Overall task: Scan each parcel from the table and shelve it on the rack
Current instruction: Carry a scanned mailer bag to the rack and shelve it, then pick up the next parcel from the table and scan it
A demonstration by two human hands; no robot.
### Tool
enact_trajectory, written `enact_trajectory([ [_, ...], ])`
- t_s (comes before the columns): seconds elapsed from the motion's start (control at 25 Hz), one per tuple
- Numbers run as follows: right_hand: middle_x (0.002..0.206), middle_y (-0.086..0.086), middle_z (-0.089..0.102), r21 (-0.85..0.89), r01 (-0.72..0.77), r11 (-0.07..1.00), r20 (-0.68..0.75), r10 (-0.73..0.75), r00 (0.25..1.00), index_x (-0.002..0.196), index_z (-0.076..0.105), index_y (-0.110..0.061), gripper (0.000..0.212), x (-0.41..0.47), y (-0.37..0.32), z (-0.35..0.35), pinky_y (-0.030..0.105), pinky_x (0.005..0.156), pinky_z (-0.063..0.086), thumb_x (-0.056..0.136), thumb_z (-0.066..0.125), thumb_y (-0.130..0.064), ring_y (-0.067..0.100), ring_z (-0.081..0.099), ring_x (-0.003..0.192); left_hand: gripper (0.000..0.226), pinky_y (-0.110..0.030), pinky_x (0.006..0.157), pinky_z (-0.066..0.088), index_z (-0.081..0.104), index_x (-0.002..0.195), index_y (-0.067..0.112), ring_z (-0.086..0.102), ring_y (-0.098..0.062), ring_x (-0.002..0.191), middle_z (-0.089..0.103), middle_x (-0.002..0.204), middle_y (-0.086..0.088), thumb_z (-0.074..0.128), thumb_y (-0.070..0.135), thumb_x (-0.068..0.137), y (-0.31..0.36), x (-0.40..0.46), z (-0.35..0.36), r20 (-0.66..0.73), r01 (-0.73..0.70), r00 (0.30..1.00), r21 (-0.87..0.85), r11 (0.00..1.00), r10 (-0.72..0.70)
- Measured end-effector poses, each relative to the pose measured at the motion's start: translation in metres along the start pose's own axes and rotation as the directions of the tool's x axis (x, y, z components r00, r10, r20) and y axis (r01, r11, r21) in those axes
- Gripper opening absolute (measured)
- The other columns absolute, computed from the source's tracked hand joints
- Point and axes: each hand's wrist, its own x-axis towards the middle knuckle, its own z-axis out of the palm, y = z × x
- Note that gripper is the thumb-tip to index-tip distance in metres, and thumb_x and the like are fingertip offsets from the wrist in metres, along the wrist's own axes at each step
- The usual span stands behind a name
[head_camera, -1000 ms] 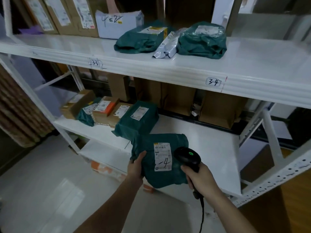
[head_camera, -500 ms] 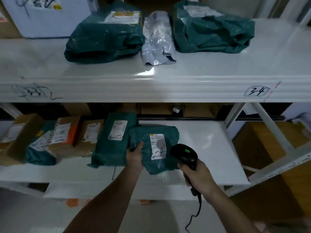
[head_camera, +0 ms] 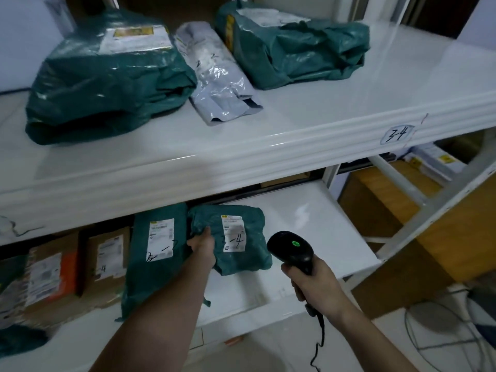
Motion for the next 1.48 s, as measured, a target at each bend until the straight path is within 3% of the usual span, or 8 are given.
enact_trajectory([
  [0.16,0.054,0.002,0.057,0.002,-0.012,1.000,-0.011,0.012,1.000,0.087,0.061,-0.008,0.019,-0.004,0.003,-0.010,0.034,0.050,0.043,0.090,0.066,-0.027,0.017,0.050,0.046,0.047,-0.049,0.085,0.063,0.055,0.132,0.002,0.072,-0.034,0.097,0.070,0.111,-0.015,0.067,0.031,0.097,0.002,-0.023,-0.005,-0.026,-0.032,0.999,0.122,0.992,0.035],
  [0.4,0.055,0.002,0.056,0.025,0.007,1.000,0.003,-0.007,1.000,0.088,0.060,-0.007,0.020,-0.010,0.001,-0.042,0.035,0.046,0.042,0.089,0.065,-0.027,0.016,0.049,0.044,0.050,-0.050,0.096,0.058,0.048,0.138,0.003,0.066,-0.040,0.112,0.063,0.132,-0.020,0.068,0.024,0.098,-0.002,-0.075,-0.008,0.020,-0.199,0.979,0.304,0.932,0.202],
  [0.56,0.056,0.002,0.055,0.035,0.028,0.999,-0.004,-0.028,1.000,0.088,0.059,-0.010,0.019,-0.013,0.008,-0.083,0.037,0.048,0.044,0.087,0.066,-0.028,0.021,0.050,0.049,0.041,-0.028,0.082,0.047,0.056,0.141,0.007,0.065,-0.032,0.105,0.062,0.137,-0.014,0.059,0.021,0.103,-0.013,-0.126,0.018,0.263,-0.465,0.885,0.536,0.705,0.384],
  [0.68,0.058,0.003,0.054,0.063,0.038,0.997,-0.035,-0.036,0.999,0.089,0.059,-0.012,0.015,-0.023,0.017,-0.133,0.034,0.046,0.042,0.089,0.066,-0.026,0.022,0.049,0.050,0.041,-0.030,0.089,0.049,0.056,0.143,0.015,0.062,-0.027,0.111,0.058,0.142,-0.010,0.060,0.027,0.104,-0.029,-0.181,0.058,0.517,-0.669,0.742,0.605,0.432,0.427],
  [0.8,0.057,0.004,0.051,0.089,0.036,0.995,-0.084,-0.028,0.996,0.088,0.057,-0.014,0.011,-0.036,0.031,-0.189,0.030,0.044,0.038,0.091,0.065,-0.021,0.021,0.047,0.050,0.048,-0.029,0.104,0.045,0.052,0.146,0.021,0.052,-0.025,0.134,0.047,0.155,-0.002,0.063,0.037,0.101,-0.049,-0.226,0.109,0.681,-0.771,0.636,0.588,0.245,0.365],
  [1.0,0.046,-0.006,0.050,0.061,0.062,0.996,-0.248,-0.045,0.968,0.078,0.058,-0.015,0.013,-0.066,0.062,-0.298,0.021,0.042,0.037,0.089,0.065,-0.017,0.008,0.046,0.041,0.058,-0.035,0.109,0.046,0.049,0.148,0.030,0.054,-0.022,0.136,0.054,0.153,0.004,0.061,0.054,0.097,-0.098,-0.320,0.205,0.843,-0.879,0.472,0.472,0.068,0.256],
  [1.36,0.048,-0.008,0.049,0.101,0.050,0.994,-0.498,0.007,0.867,0.083,0.056,-0.018,0.014,-0.117,0.119,-0.445,0.021,0.046,0.038,0.088,0.068,-0.021,0.011,0.048,0.045,0.066,-0.041,0.106,0.050,0.054,0.143,0.034,0.059,-0.019,0.128,0.061,0.145,0.006,0.053,0.071,0.088,-0.181,-0.436,0.337,0.967,-0.966,0.256,0.255,-0.039,-0.018],
  [1.48,0.059,-0.004,0.056,0.099,0.021,0.995,-0.558,0.038,0.829,0.085,0.061,-0.021,0.026,-0.117,0.129,-0.476,0.033,0.057,0.043,0.073,0.069,-0.042,0.019,0.055,0.057,0.071,-0.038,0.103,0.049,0.047,0.151,0.032,0.055,-0.023,0.132,0.052,0.153,0.002,0.053,0.072,0.093,-0.186,-0.460,0.382,0.975,-0.972,0.223,0.221,-0.083,-0.015],
])
